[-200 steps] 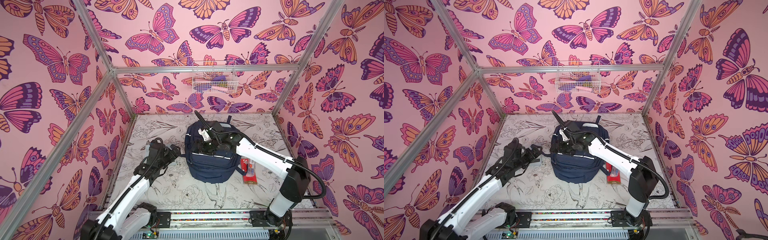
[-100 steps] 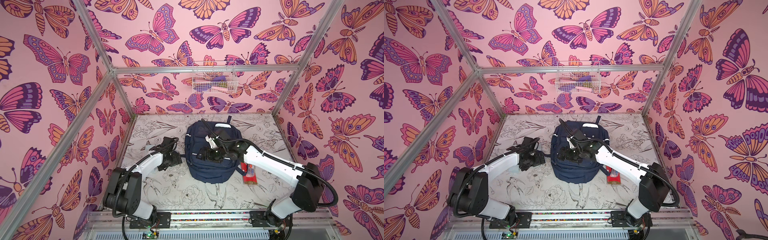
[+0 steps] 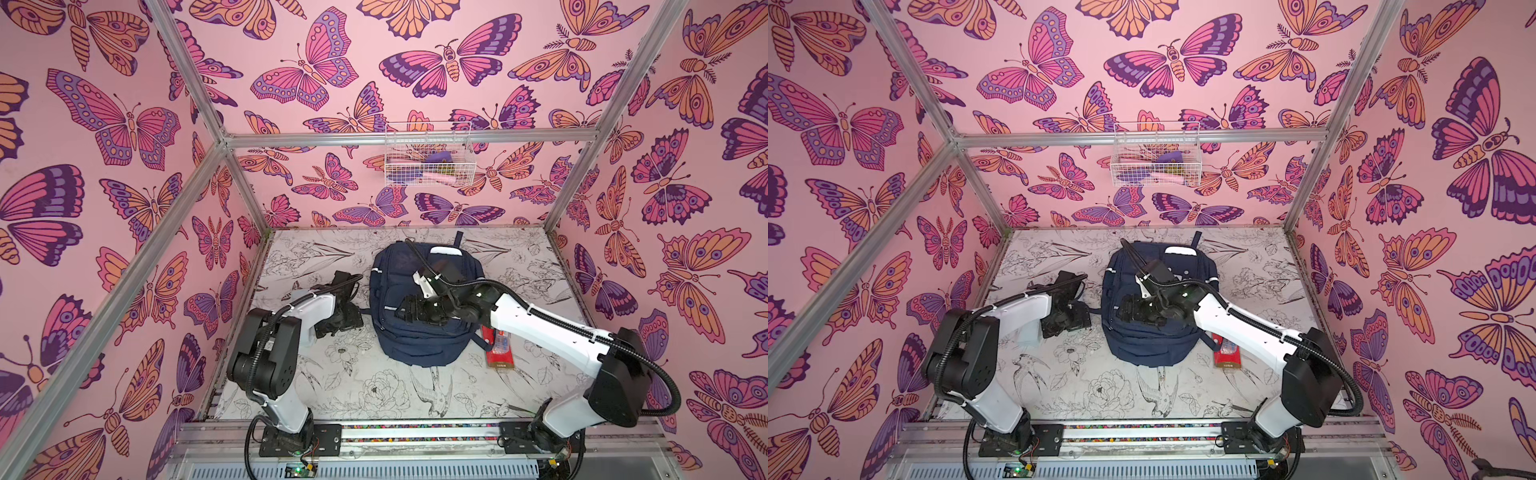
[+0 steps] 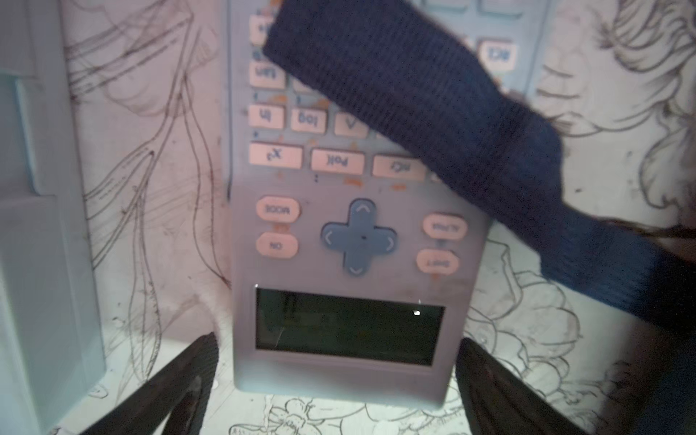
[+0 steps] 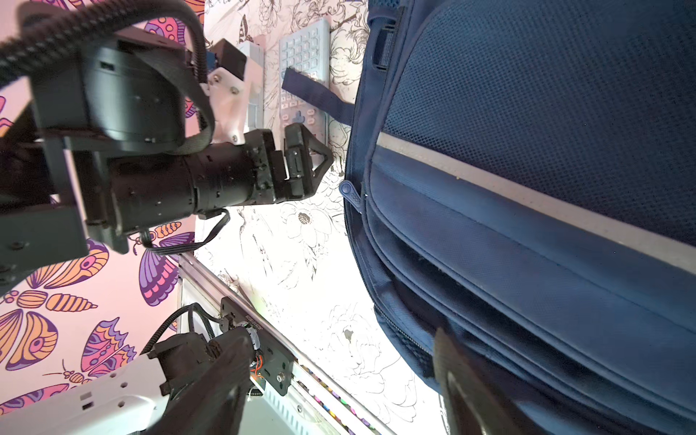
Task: Pack books, pencil case, and school supplies into a backpack
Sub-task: Pick up the calculator from the middle-left of the table.
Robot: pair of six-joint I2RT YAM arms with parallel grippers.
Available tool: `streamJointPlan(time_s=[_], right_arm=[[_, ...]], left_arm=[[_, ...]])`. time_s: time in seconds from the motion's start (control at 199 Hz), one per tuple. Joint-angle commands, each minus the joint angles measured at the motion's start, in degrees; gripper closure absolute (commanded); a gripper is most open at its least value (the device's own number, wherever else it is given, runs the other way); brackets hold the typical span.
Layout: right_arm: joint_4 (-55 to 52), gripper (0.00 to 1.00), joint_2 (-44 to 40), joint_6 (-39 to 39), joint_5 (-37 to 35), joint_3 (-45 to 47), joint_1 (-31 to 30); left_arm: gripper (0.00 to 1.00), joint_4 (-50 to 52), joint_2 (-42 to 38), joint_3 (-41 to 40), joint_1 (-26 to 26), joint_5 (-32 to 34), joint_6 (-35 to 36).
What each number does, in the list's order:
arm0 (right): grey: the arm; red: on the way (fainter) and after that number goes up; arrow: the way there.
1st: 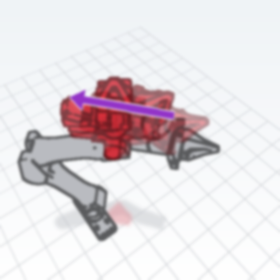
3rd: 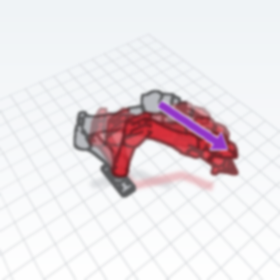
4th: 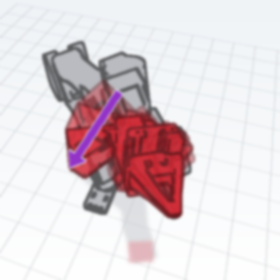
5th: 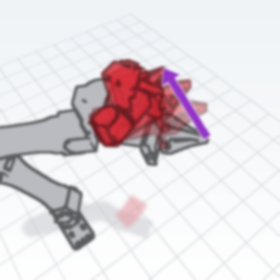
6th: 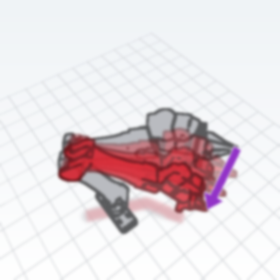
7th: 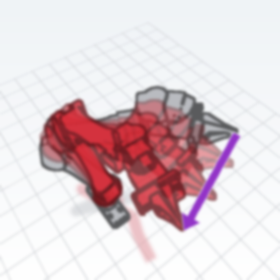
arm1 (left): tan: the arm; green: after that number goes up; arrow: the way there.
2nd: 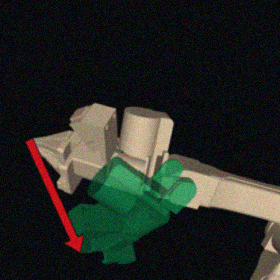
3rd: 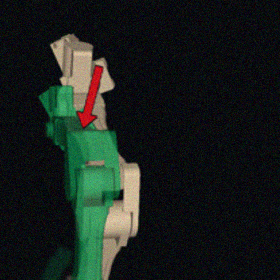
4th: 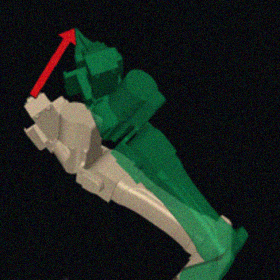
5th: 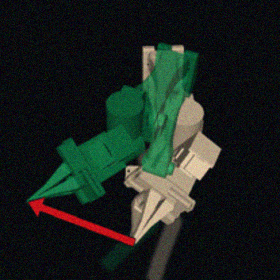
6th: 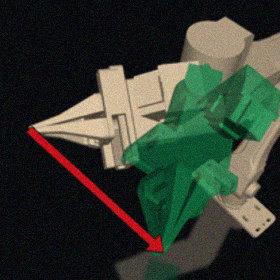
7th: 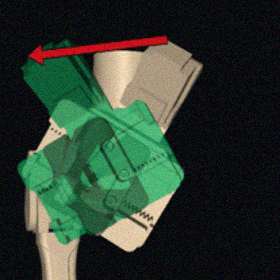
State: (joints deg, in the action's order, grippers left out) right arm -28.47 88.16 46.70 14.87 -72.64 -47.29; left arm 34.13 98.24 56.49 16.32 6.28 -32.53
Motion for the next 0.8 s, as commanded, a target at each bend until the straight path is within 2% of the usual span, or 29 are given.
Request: streamJointPlan(time_s=[0.0, 0.161, 0.406, 0.507, 0.647, 0.793], right_arm=[[-0.83, 0.22, -1.8, 0.24, -1.47, 0.57, -0.2], [-1.29, 0.26, -2.87, 0.24, -1.9, 1.07, -0.18], [-1.9, 0.28, -3.37, 0.15, -2.4, 0.65, -0.16], [-2.47, 0.29, -2.93, -0.13, -2.1, -0.57, -0.16], [-3.26, 0.3, -2.39, -0.64, -1.91, -2.53, -0.23], [-3.52, 0.3, -1.6, -0.73, -1.47, -4.78, -0.17]], left_arm=[[0.05, 1.31, 3.27, 1.2, -0.67, 1.22, -0.74], [0.18, 0.87, 5.93, 1.96, -0.65, 0.03, -1.22], [0.36, 0.95, 2.83, 0.28, -0.67, -0.39, -2.88], [0.44, 1.37, -2.36, -1.01, -0.67, -0.47, -3.39], [0.58, 2.39, -13.7, -3.07, -0.67, 0.27, -3.68], [0.63, 5.02, -22.99, -2.87, -0.67, 0.07, -3.02]])
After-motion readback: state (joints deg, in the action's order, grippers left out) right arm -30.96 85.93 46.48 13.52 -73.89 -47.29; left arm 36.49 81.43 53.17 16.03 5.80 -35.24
